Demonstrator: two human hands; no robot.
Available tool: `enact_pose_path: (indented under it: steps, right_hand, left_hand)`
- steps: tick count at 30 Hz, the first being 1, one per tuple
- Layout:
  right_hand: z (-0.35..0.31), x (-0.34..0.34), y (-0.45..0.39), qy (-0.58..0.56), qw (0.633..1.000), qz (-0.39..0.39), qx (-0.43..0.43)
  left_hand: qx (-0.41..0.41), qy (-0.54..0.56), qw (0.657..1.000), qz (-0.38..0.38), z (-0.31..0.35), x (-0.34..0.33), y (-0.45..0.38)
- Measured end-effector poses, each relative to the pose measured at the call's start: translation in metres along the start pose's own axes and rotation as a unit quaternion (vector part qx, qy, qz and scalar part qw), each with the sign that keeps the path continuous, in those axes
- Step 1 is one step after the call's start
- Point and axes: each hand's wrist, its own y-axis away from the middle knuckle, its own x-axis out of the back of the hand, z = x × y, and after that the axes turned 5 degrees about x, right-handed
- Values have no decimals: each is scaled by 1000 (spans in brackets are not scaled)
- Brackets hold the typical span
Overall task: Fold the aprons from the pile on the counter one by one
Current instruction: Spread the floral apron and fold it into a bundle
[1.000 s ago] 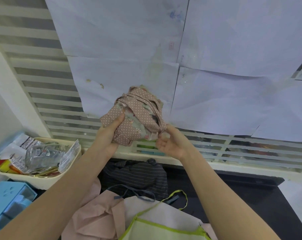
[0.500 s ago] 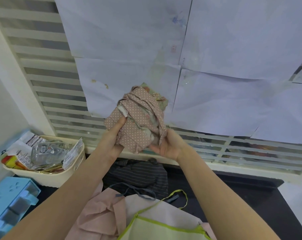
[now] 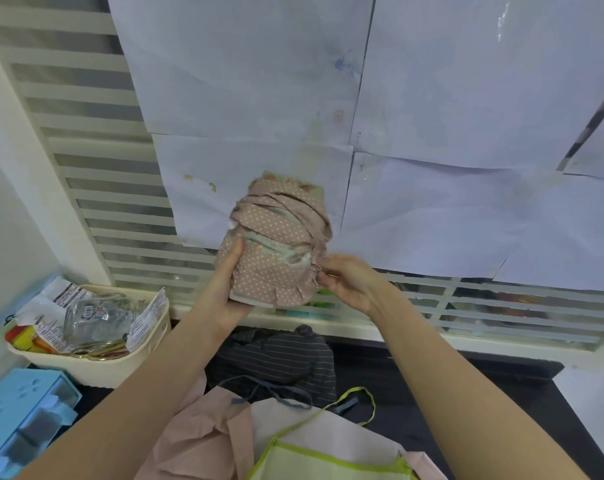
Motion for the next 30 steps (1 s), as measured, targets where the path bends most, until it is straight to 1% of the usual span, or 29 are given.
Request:
enact_pose_path:
  steps: [2,5,8,10,12,14,18,20,23,25,26,28,30]
  right_hand:
    - [8,-12,-5,-39,999,8,3]
    - [16,-22,-10,-88,996,-28,5]
    - [17,-17,-9,-40,998,-31,-41]
    - [20,-13,-8,-3,997,-15,-77]
    - [23,-10,-6,14,995,-13,-93]
    - [27,-12,-3,13,994,-21,-105]
    - [32,-8,3,97,990,-5,-99]
    - [31,-3,4,114,989,8,-91]
    - [28,4,7,44,996,2,-75]
    - [27,6,10,-22,997,-31,-65]
    - [27,4,11,-29,996,-50,-61]
    - [31,-1,10,37,995,-76,-43]
    - [33,-4,7,85,994,-72,-10]
  left_hand:
    - [43,-39,997,-49,-8,1,2]
    - [105,-87,988,-66,-7,8,2]
    - [173,-151,971,-58,-1,13,7]
    - [193,-212,957,-53,0,11,9]
    - [183,-220,956,-63,-3,7,10]
    - [162,-181,968,-61,-5,7,9]
    - [157,-160,973,-54,-15,13,9]
    - [150,-158,975,-42,-17,18,6]
    - [122,-189,974,-10,-18,27,1]
    - [97,-195,976,9,-21,33,-1]
    - [82,-196,977,17,-23,34,-1]
    - [56,-207,977,18,-28,37,-2]
    - [47,-226,973,-1,-32,42,-3]
